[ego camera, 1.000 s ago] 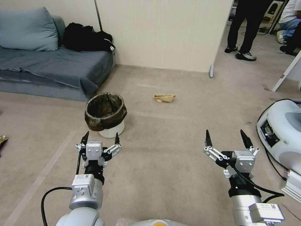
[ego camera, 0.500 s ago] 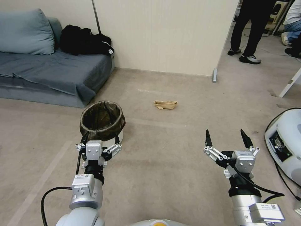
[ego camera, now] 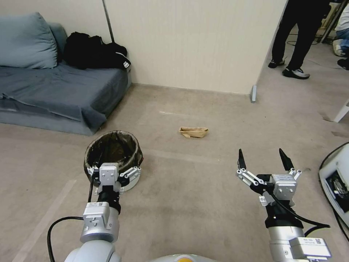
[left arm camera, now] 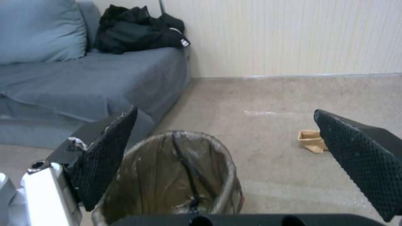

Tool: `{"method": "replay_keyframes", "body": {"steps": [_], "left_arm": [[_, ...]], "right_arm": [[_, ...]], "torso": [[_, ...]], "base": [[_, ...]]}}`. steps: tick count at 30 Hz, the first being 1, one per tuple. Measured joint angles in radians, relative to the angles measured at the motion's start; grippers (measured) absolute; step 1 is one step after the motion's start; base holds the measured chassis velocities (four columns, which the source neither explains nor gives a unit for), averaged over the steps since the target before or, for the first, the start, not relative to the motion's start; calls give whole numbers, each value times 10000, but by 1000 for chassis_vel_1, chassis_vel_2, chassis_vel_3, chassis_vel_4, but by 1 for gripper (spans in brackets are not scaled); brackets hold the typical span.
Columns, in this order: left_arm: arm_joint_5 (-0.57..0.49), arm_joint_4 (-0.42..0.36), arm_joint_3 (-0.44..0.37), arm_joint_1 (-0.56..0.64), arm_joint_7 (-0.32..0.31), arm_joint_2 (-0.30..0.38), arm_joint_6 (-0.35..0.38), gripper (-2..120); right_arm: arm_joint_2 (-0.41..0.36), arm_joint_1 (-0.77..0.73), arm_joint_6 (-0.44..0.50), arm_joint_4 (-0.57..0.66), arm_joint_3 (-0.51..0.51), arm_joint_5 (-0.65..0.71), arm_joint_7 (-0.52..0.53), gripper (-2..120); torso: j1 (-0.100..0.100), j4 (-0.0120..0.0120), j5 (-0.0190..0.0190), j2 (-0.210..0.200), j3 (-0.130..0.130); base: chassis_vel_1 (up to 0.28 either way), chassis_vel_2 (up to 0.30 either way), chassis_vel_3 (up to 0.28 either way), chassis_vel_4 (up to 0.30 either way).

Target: Pick up the trash bin, then pick up the garbage from the floor and place it into the trash bin.

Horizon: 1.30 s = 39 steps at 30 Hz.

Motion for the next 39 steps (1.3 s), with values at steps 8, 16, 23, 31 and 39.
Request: {"method": "replay_keyframes", "body": {"steps": [8,16,23,31,39], "left_arm": [[-13,-49,1,23,-14,36,3,100],[-299,-179,-226,-117,-25,34,83,100],[-2197,-153,-2143,-1786,-460,105,1207,100],[-4407,835,-4141,-3486,-1528,850,2261,100],[-5922,2688,-4448,-5046,-2449,1474,2777,100]], "right_arm": [[0,-17,127,-18,-2,-64,-19,100],[0,-22,160,-110,-1,-147,48,100],[0,12,162,-146,9,-221,86,100],[0,16,180,-291,-14,-329,68,100],[0,48,188,-452,3,-444,42,100]], "torso": [[-2,0,1,1,-2],[0,0,2,1,-2],[-1,-2,2,1,-2],[-1,0,1,0,-1],[-1,0,0,1,-1]], "base": [[-5,6,7,-3],[0,0,0,0],[0,0,0,0],[0,0,0,0],[0,0,0,0]]}}
